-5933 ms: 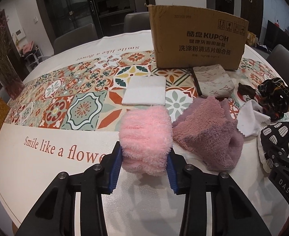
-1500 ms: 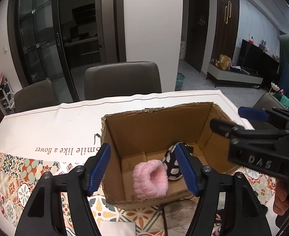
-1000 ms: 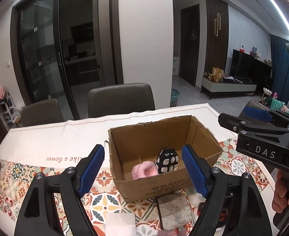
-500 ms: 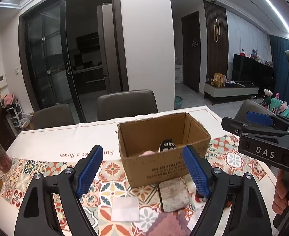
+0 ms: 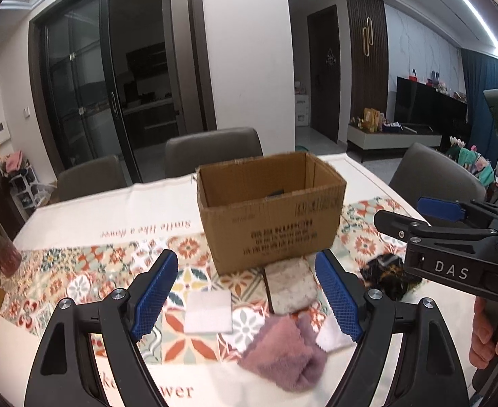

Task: Organize soft objects
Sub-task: 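Move both tools back toward the remaining soft items on the table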

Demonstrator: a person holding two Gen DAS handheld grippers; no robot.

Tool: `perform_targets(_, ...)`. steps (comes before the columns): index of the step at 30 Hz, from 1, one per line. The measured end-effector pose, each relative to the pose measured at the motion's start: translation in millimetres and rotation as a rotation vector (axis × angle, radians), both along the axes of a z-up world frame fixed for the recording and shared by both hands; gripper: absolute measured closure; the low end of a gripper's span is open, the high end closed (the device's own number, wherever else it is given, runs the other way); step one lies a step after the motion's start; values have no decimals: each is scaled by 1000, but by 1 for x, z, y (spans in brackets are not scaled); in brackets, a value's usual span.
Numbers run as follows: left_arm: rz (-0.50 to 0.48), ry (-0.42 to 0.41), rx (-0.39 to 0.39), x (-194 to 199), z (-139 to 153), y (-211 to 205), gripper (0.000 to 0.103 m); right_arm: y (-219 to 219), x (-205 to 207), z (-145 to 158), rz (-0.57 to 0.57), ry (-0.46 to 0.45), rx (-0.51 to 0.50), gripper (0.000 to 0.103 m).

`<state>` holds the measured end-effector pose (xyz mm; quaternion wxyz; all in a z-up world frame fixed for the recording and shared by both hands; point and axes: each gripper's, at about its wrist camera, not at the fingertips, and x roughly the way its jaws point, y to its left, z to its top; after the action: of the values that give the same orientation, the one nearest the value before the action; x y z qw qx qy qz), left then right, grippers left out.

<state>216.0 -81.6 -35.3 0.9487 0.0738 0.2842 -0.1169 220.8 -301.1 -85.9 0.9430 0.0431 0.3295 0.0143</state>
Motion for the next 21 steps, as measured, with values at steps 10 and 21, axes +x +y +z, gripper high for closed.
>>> perform_targets(10, 1, 113, 5, -21, -37, 1, 20, 6, -19, -43, 16, 111, 2, 34)
perform_targets(21, -11, 244, 21, -22, -88, 2, 20, 13, -15, -98, 43, 253, 3, 34)
